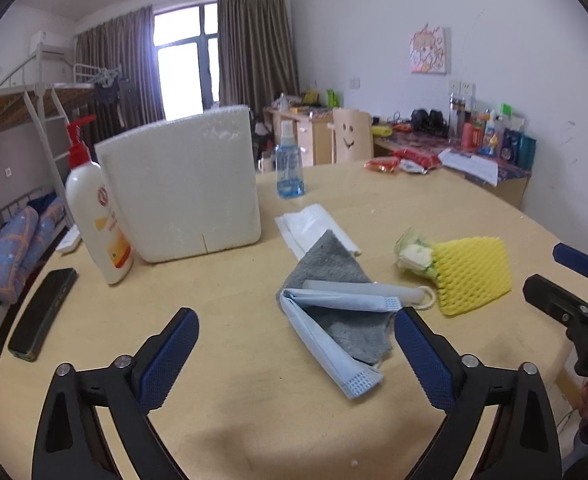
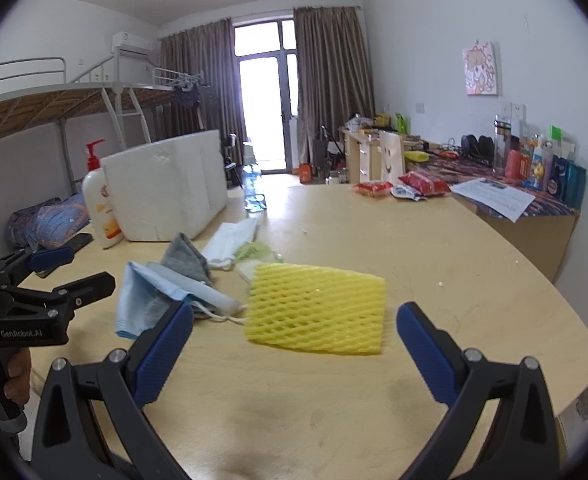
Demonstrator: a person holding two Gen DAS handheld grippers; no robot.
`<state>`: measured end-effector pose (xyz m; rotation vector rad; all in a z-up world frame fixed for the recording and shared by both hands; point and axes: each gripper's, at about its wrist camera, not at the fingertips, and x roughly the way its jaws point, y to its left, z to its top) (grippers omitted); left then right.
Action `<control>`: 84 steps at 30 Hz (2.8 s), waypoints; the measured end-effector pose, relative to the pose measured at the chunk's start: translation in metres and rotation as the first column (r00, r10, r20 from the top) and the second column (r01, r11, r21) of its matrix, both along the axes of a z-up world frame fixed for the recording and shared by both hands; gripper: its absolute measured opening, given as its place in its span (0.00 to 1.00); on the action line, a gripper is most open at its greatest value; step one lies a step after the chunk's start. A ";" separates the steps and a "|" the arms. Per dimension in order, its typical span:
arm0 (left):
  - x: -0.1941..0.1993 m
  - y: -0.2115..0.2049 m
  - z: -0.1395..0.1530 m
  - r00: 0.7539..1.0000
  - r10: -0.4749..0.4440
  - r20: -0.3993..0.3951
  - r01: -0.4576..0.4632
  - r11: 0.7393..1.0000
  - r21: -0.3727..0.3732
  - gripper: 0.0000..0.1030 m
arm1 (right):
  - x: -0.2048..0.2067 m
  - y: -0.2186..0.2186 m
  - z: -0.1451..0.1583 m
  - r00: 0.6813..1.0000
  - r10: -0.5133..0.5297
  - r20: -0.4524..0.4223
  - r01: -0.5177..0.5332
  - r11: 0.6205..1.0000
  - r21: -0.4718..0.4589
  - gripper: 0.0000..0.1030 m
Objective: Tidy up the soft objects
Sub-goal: 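Move the left tool to the blue face mask and close on it, then lift the blue mask with the left tool while the right tool grasps the yellow foam net, then carry the mask and yellow net with both tools toward the white foam box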
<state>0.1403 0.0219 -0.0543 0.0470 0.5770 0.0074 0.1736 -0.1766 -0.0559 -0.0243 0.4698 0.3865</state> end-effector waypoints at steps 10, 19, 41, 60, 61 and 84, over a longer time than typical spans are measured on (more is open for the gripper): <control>0.034 0.009 -0.019 0.990 0.025 -0.138 -0.031 0.998 -0.047 0.71 | 0.023 -0.004 -0.009 0.999 -0.023 -0.048 0.022 1.000 -0.007 1.00; 0.046 0.013 -0.030 0.981 0.010 -0.196 -0.029 0.995 -0.093 0.43 | 0.045 -0.008 -0.017 0.994 -0.048 -0.098 0.045 0.998 -0.034 1.00; 0.053 0.020 -0.038 0.968 -0.082 -0.237 0.036 0.981 -0.193 0.11 | 0.074 0.002 -0.034 0.961 0.007 -0.276 -0.022 0.998 -0.052 0.68; 0.029 0.020 -0.009 0.987 -0.116 -0.113 0.091 0.973 -0.210 0.03 | 0.032 -0.021 0.007 0.989 0.028 -0.148 -0.020 0.998 0.059 0.21; 0.025 0.020 -0.004 0.988 -0.117 -0.100 0.094 0.973 -0.210 0.03 | 0.029 -0.022 0.010 0.990 0.025 -0.139 -0.016 0.998 0.066 0.21; -0.049 0.017 0.068 0.984 -0.079 0.157 0.100 0.987 -0.128 0.03 | -0.039 -0.028 0.061 0.997 0.019 0.081 -0.028 0.993 0.114 0.21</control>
